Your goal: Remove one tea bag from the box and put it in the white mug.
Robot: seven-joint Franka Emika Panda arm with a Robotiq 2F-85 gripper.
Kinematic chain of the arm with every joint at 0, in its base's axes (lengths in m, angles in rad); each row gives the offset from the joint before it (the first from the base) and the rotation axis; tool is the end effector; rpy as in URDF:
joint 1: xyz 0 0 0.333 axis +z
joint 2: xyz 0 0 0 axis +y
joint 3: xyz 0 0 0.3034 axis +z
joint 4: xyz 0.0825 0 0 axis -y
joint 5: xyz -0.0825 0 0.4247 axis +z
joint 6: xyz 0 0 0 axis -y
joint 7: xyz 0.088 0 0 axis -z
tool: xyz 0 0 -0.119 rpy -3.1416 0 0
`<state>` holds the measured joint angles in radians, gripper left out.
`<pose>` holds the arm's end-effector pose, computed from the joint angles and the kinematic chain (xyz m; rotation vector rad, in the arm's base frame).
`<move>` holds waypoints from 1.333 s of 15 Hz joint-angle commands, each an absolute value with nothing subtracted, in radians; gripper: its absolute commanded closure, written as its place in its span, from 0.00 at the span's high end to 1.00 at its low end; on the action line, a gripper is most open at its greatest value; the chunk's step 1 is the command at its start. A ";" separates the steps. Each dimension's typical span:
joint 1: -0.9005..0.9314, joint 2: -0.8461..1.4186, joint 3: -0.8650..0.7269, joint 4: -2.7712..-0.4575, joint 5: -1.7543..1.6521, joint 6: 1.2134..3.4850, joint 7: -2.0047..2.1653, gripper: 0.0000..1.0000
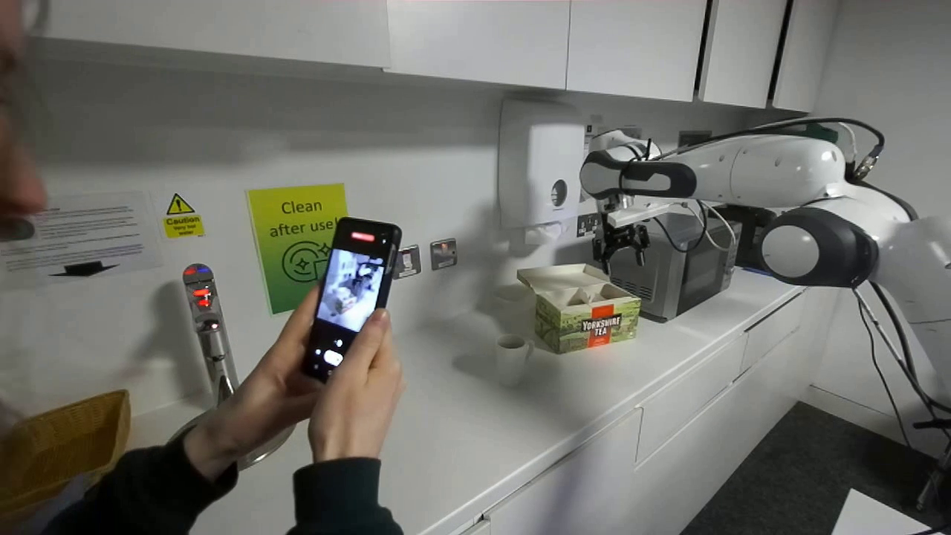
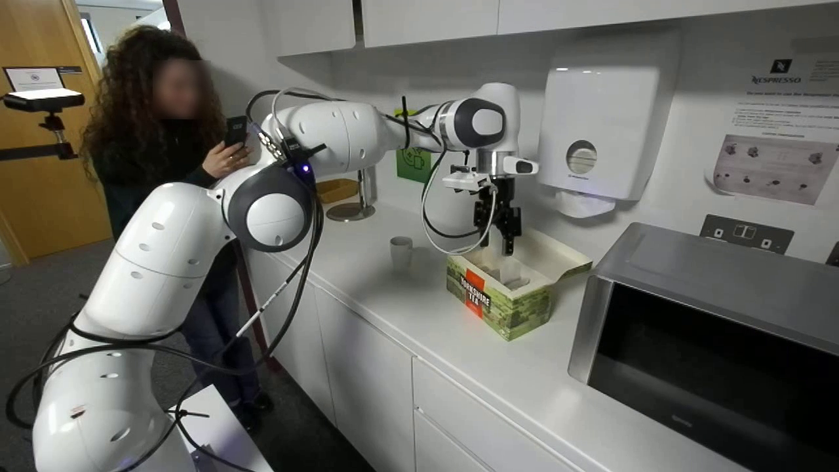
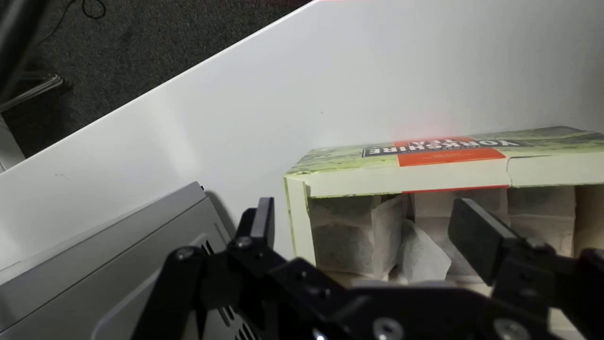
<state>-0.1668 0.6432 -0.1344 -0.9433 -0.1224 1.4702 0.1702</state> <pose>0.7179 -0.2062 0.4787 2.8639 -0.6627 -0.1802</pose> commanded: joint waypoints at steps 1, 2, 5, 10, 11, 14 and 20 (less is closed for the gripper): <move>-0.171 0.680 -0.130 -0.915 -0.115 1.502 0.169 1.00; -0.173 0.691 -0.128 -0.909 -0.112 1.515 0.172 1.00; -0.174 0.719 -0.126 -0.895 -0.103 1.545 0.180 1.00; -0.169 0.764 -0.111 -0.859 -0.075 1.564 0.197 1.00; -0.168 0.776 -0.107 -0.847 -0.073 1.565 0.200 1.00; -0.165 0.819 -0.100 -0.798 -0.072 1.558 0.211 1.00; -0.168 0.893 -0.102 -0.706 -0.079 1.555 0.215 1.00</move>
<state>-0.1564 0.8489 -0.1018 -0.7936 -0.0897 1.5630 0.2045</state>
